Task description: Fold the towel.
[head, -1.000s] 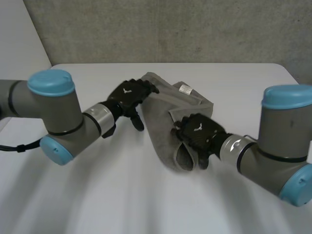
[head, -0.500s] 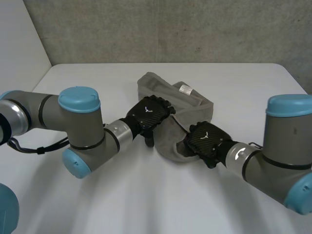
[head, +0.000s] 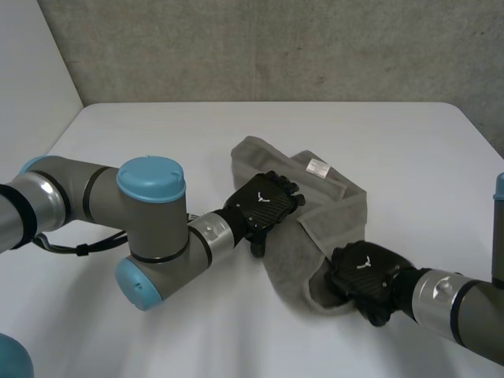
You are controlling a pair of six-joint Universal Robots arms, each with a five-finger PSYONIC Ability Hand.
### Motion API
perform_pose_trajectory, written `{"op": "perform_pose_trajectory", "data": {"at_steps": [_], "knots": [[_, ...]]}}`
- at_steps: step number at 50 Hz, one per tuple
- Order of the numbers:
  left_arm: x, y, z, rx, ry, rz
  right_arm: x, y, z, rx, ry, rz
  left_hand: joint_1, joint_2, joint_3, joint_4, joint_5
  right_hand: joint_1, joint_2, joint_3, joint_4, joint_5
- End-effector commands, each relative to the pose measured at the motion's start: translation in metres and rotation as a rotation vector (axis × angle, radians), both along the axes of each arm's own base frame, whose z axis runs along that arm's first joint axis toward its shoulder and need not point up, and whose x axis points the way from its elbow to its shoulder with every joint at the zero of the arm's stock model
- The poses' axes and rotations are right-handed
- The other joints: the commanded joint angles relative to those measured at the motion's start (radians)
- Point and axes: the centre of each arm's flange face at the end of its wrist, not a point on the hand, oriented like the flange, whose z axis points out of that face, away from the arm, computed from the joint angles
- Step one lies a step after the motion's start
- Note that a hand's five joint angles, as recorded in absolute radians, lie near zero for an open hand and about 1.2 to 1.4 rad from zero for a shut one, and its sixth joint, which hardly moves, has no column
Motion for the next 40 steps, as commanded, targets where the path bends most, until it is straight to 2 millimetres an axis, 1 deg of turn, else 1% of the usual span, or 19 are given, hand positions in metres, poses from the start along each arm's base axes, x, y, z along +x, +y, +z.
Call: {"op": "perform_pose_trajectory", "data": {"at_steps": [1,8,10,11,12,13,14,16,17,20,24,27,28,29,31,35,37,38,40], "knots": [[-0.003,-0.005,0.003,-0.033,0.002,0.027,-0.008,0.013,0.004,0.086,0.038,0.092,-0.065,-0.055,-0.051,-0.059,-0.043,0.079,0.084,-0.043,-0.076,0.062],[-0.008,-0.013,0.001,-0.06,0.012,0.057,-0.015,0.016,0.003,0.117,0.077,0.114,-0.065,-0.055,-0.051,-0.059,-0.043,0.079,0.084,-0.043,-0.076,0.062],[-0.008,-0.015,0.0,-0.062,0.012,0.059,-0.016,0.014,0.004,0.103,0.083,0.12,-0.065,-0.055,-0.051,-0.059,-0.043,0.079,0.084,-0.043,-0.076,0.062],[-0.009,-0.015,-0.001,-0.063,0.012,0.055,-0.018,0.007,0.006,0.088,0.076,0.102,-0.065,-0.055,-0.051,-0.059,-0.043,0.079,0.084,-0.043,-0.076,0.062],[-0.009,-0.015,-0.001,-0.063,0.012,0.055,-0.018,0.007,0.006,0.088,0.075,0.102,-0.065,-0.055,-0.051,-0.059,-0.043,0.079,0.084,-0.043,-0.076,0.062],[-0.01,-0.015,-0.002,-0.061,0.011,0.052,-0.02,0.002,0.007,0.079,0.068,0.084,-0.065,-0.055,-0.051,-0.059,-0.043,-0.542,-0.537,-0.043,-0.076,-0.559],[-0.01,-0.015,-0.002,-0.061,0.011,0.052,-0.021,-0.002,0.009,0.061,0.059,0.071,-0.065,-0.055,-0.051,-0.059,-0.043,-1.086,-1.081,-0.043,-0.076,-1.103],[-0.01,-0.016,-0.003,-0.062,0.012,0.052,-0.021,-0.006,0.01,0.044,0.051,0.062,-0.065,-0.055,-0.051,-0.059,-0.043,-1.143,-1.138,-0.043,-0.076,-1.16],[-0.011,-0.016,-0.004,-0.062,0.013,0.049,-0.021,-0.006,0.01,0.044,0.051,0.062,-0.065,-0.055,-0.051,-0.059,-0.043,-1.143,-1.138,-0.043,-0.076,-1.16],[-0.014,-0.018,-0.009,-0.062,0.011,0.049,-0.021,-0.014,0.016,0.015,0.016,0.021,-0.065,-0.055,-0.051,-0.059,-0.043,-1.143,-1.138,-0.043,-0.076,-1.16],[-0.015,-0.02,-0.014,-0.06,0.007,0.047,-0.021,-0.016,0.018,0.011,0.001,0.005,-0.047,-0.037,-0.051,-0.059,-0.025,-1.143,-1.138,-0.043,-0.076,-1.16],[-0.017,-0.022,-0.018,-0.068,0.0,0.043,-0.021,-0.019,0.018,0.0,-0.009,-0.005,0.012,0.022,-0.051,-0.059,0.033,-1.143,-1.138,-0.043,-0.076,-1.16],[-0.018,-0.023,-0.02,-0.075,-0.009,0.04,-0.021,-0.021,0.019,-0.005,-0.013,-0.009,0.116,0.126,-0.051,-0.059,0.138,-1.143,-1.138,-0.043,-0.076,-1.16],[-0.018,-0.023,-0.02,-0.075,-0.009,0.04,-0.021,-0.021,0.019,-0.005,-0.013,-0.009,0.117,0.127,-0.051,-0.059,0.139,-1.143,-1.138,-0.043,-0.076,-1.16],[-0.019,-0.024,-0.023,-0.089,-0.034,0.03,-0.022,-0.024,0.018,-0.017,-0.014,-0.019,0.252,0.262,-0.051,-0.059,0.274,-1.143,-1.138,-0.043,-0.076,-1.16],[-0.019,-0.023,-0.025,-0.101,-0.06,0.02,-0.024,-0.025,0.018,-0.016,-0.017,-0.026,0.314,0.324,-0.051,-0.059,0.336,-1.143,-1.138,-0.043,-0.076,-1.16],[-0.019,-0.023,-0.028,-0.112,-0.084,0.01,-0.024,-0.028,0.02,-0.027,-0.02,-0.031,0.431,0.441,-0.051,-0.059,0.453,-1.143,-1.138,-0.043,-0.076,-1.16],[-0.019,-0.023,-0.028,-0.112,-0.084,0.01,-0.024,-0.028,0.02,-0.027,-0.02,-0.031,0.432,0.441,-0.051,-0.059,0.453,-1.143,-1.138,-0.043,-0.076,-1.16],[-0.019,-0.022,-0.028,-0.114,-0.095,0.006,-0.024,-0.028,0.019,-0.03,-0.02,-0.03,0.616,0.625,-0.051,-0.059,0.637,-1.143,-1.138,-0.043,-0.076,-1.16]]}}
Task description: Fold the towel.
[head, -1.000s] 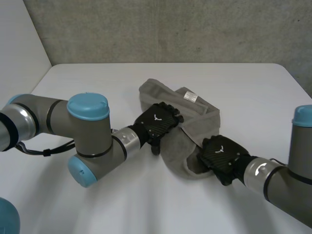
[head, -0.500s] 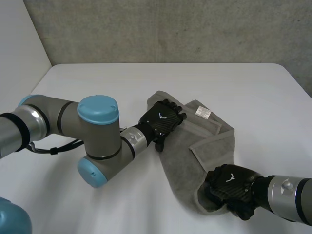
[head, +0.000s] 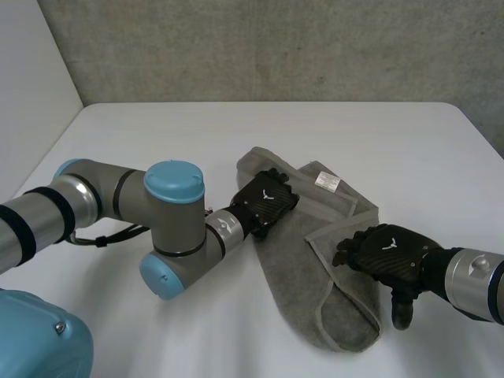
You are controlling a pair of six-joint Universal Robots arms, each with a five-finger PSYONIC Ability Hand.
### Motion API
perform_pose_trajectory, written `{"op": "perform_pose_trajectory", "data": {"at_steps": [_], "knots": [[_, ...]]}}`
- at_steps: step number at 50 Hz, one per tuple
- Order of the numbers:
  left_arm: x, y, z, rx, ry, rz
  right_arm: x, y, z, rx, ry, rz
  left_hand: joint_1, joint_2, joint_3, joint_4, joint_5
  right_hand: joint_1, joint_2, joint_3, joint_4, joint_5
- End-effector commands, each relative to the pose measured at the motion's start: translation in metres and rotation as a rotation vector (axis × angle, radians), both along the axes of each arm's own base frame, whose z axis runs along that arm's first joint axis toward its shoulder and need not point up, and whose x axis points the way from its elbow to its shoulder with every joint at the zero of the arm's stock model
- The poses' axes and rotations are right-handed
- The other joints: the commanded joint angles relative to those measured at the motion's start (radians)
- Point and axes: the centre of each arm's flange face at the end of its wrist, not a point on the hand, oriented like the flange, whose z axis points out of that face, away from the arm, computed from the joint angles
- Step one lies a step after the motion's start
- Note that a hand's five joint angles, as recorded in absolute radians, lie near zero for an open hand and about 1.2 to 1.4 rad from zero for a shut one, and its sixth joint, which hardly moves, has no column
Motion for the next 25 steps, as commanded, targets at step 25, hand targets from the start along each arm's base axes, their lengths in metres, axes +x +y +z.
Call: {"op": "perform_pose_trajectory", "data": {"at_steps": [25], "knots": [[0.067,-0.008,0.05,-0.039,-0.07,0.223,0.001,-0.012,0.003,-0.036,-0.06,-0.056,0.774,0.769,-0.051,-0.059,0.778,-0.071,-0.075,-0.043,-0.076,-0.062]]}}
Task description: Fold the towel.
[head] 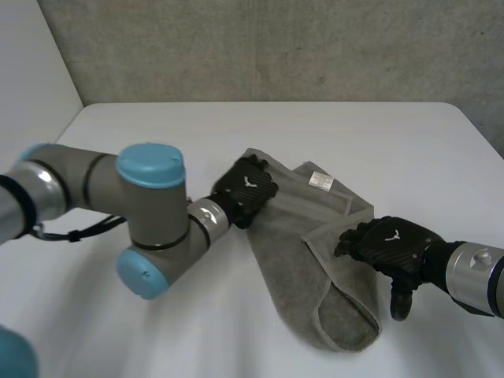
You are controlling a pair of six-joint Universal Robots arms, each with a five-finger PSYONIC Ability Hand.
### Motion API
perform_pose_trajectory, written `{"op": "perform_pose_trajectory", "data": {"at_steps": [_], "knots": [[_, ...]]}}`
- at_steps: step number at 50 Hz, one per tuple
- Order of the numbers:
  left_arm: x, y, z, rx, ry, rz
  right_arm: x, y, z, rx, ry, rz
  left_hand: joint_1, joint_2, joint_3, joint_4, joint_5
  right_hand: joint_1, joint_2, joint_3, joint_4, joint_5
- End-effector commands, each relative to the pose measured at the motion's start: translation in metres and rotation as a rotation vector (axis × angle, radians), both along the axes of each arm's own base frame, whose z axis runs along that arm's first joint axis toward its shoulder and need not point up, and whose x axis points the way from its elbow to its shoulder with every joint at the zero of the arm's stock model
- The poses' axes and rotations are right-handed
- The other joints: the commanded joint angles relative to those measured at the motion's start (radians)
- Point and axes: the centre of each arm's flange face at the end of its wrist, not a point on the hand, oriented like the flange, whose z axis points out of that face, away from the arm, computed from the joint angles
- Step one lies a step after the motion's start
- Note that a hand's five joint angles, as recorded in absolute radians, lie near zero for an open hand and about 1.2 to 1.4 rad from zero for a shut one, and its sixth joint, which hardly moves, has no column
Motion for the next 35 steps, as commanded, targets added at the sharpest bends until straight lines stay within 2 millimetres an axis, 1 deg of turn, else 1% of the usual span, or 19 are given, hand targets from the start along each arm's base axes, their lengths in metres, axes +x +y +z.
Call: {"op": "perform_pose_trajectory", "data": {"at_steps": [1,3,5,6,7,8,9,10,11,13,14,15,16,17,20,22,25,27,35], "knots": [[0.044,-0.013,0.011,0.008,-0.008,0.122,0.002,-0.004,0.001,-0.022,-0.021,-0.012,0.077,0.086,-0.051,-0.059,0.047,-0.071,-0.075,-0.043,-0.076,-0.062],[0.047,-0.015,0.014,-0.008,0.004,0.129,0.002,-0.006,0.003,-0.032,-0.032,-0.021,0.077,0.086,-0.051,-0.059,0.047,-0.071,-0.075,-0.043,-0.076,-0.062],[0.045,-0.016,0.018,-0.031,0.021,0.127,0.003,-0.013,0.006,-0.042,-0.07,-0.053,0.077,0.086,-0.051,-0.059,0.047,-0.071,-0.075,-0.043,-0.076,-0.062],[0.041,-0.018,0.023,-0.059,0.044,0.122,0.003,-0.013,0.006,-0.042,-0.07,-0.053,-0.24,-0.231,-0.051,-0.059,-0.27,-0.071,-0.075,-0.043,-0.076,-0.062],[0.041,-0.018,0.023,-0.059,0.044,0.122,0.003,-0.013,0.006,-0.042,-0.07,-0.053,-0.243,-0.234,-0.051,-0.059,-0.273,-0.071,-0.075,-0.043,-0.076,-0.062],[0.035,-0.019,0.029,-0.095,0.067,0.11,0.003,-0.017,0.008,-0.039,-0.095,-0.077,-0.519,-0.51,-0.051,-0.059,-0.549,-0.071,-0.075,-0.043,-0.076,-0.062],[0.035,-0.019,0.029,-0.095,0.068,0.11,0.003,-0.019,0.008,-0.035,-0.116,-0.096,-0.522,-0.513,-0.051,-0.059,-0.552,-0.071,-0.075,-0.043,-0.076,-0.062],[0.025,-0.018,0.034,-0.116,0.089,0.083,0.003,-0.019,0.008,-0.035,-0.116,-0.097,-0.586,-0.577,-0.051,-0.059,-0.616,-0.071,-0.075,-0.043,-0.076,-0.062],[0.014,-0.015,0.035,-0.125,0.105,0.047,0.003,-0.02,0.008,-0.034,-0.124,-0.106,-0.685,-0.676,-0.051,-0.059,-0.715,-0.071,-0.075,-0.043,-0.076,-0.062],[0.014,-0.015,0.035,-0.125,0.105,0.047,0.003,-0.021,0.008,-0.035,-0.127,-0.115,-0.686,-0.677,-0.051,-0.059,-0.716,-0.071,-0.075,-0.043,-0.076,-0.062],[0.0,-0.011,0.031,-0.12,0.119,-0.004,0.002,-0.021,0.007,-0.032,-0.128,-0.118,-0.753,-0.744,-0.051,-0.059,-0.783,-0.071,-0.075,-0.043,-0.076,-0.062],[-0.016,-0.007,0.026,-0.115,0.136,-0.064,0.002,-0.021,0.007,-0.029,-0.128,-0.12,-0.757,-0.747,-0.051,-0.059,-0.787,-0.071,-0.075,-0.043,-0.076,-0.062],[-0.016,-0.007,0.026,-0.115,0.136,-0.064,0.002,-0.021,0.007,-0.029,-0.128,-0.12,-0.757,-0.748,-0.051,-0.059,-0.787,-0.071,-0.075,-0.043,-0.076,-0.062],[-0.026,-0.006,0.024,-0.111,0.146,-0.098,0.001,-0.021,0.006,-0.028,-0.126,-0.123,-0.76,-0.75,-0.051,-0.059,-0.79,-0.071,-0.075,-0.043,-0.076,-0.062],[-0.031,-0.006,0.02,-0.102,0.146,-0.122,-0.001,-0.023,0.005,-0.025,-0.125,-0.135,-0.763,-0.753,-0.051,-0.059,-0.793,-0.071,-0.075,-0.043,-0.076,-0.062],[-0.043,-0.004,0.01,-0.084,0.142,-0.166,-0.005,-0.025,0.005,-0.023,-0.124,-0.147,-0.774,-0.765,-0.051,-0.059,-0.804,-0.071,-0.075,-0.043,-0.076,-0.062],[-0.047,-0.003,0.006,-0.076,0.138,-0.181,-0.007,-0.028,0.004,-0.018,-0.128,-0.155,-0.795,-0.786,-0.051,-0.059,-0.825,-0.071,-0.075,-0.043,-0.076,-0.062],[-0.053,-0.001,-0.004,-0.051,0.127,-0.209,-0.01,-0.03,0.002,-0.016,-0.128,-0.166,-0.812,-0.803,-0.051,-0.059,-0.842,-0.071,-0.075,-0.043,-0.076,-0.062],[-0.064,0.0,-0.021,-0.012,0.112,-0.279,-0.014,-0.034,-0.003,-0.002,-0.121,-0.177,-0.827,-0.818,-0.051,-0.059,-0.857,-0.071,-0.075,-0.043,-0.076,-0.062]]}}
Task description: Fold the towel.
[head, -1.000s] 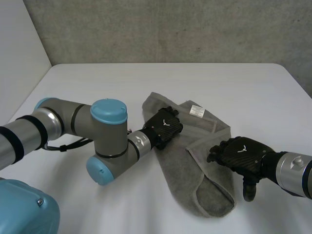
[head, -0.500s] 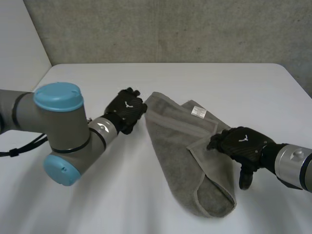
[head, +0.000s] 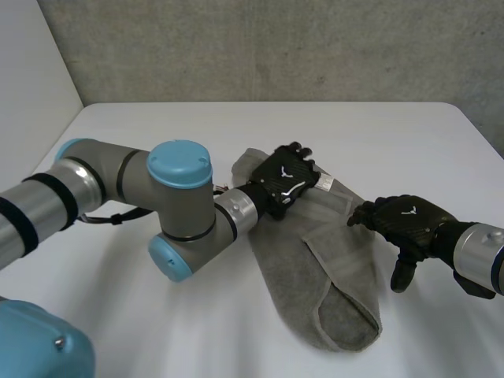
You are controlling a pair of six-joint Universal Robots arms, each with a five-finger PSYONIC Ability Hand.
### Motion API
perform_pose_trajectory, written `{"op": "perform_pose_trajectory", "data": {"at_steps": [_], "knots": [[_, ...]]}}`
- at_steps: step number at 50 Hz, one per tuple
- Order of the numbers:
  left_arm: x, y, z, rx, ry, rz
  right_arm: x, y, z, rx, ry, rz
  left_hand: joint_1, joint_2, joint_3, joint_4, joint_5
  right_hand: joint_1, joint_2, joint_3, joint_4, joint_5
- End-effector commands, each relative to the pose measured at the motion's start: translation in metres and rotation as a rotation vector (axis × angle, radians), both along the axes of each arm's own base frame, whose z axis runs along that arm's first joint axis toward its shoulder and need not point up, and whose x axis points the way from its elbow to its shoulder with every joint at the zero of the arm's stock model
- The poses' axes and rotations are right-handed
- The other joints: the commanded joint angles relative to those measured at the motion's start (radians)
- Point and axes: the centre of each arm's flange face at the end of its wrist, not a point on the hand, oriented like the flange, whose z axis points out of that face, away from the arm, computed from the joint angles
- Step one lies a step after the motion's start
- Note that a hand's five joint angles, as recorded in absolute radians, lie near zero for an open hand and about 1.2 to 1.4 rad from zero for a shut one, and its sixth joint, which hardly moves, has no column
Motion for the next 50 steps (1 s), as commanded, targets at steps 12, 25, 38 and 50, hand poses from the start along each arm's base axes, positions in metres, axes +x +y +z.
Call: {"op": "perform_pose_trajectory", "data": {"at_steps": [12,25,38,50], "knots": [[-0.01,0.002,-0.028,0.045,-0.059,-0.088,-0.007,-0.006,-0.006,0.017,0.006,-0.024,-0.028,-0.025,-0.051,-0.059,0.013,-0.073,-0.075,-0.043,-0.076,-0.062],[-0.005,0.007,-0.039,0.059,-0.132,-0.101,-0.007,-0.007,-0.01,0.031,0.006,-0.024,0.261,0.264,-0.051,-0.059,0.302,-0.073,-0.075,-0.043,-0.076,-0.062],[0.014,0.006,0.002,-0.026,-0.204,0.011,-0.007,-0.008,-0.013,0.042,0.007,-0.024,0.847,0.849,-0.051,-0.059,0.888,-0.073,-0.075,-0.043,-0.076,-0.062],[0.05,-0.001,0.017,-0.131,-0.216,0.118,-0.006,-0.011,-0.011,0.022,-0.011,-0.034,0.847,0.849,-0.051,-0.059,0.888,-0.073,-0.075,-0.043,-0.076,-0.062]]}}
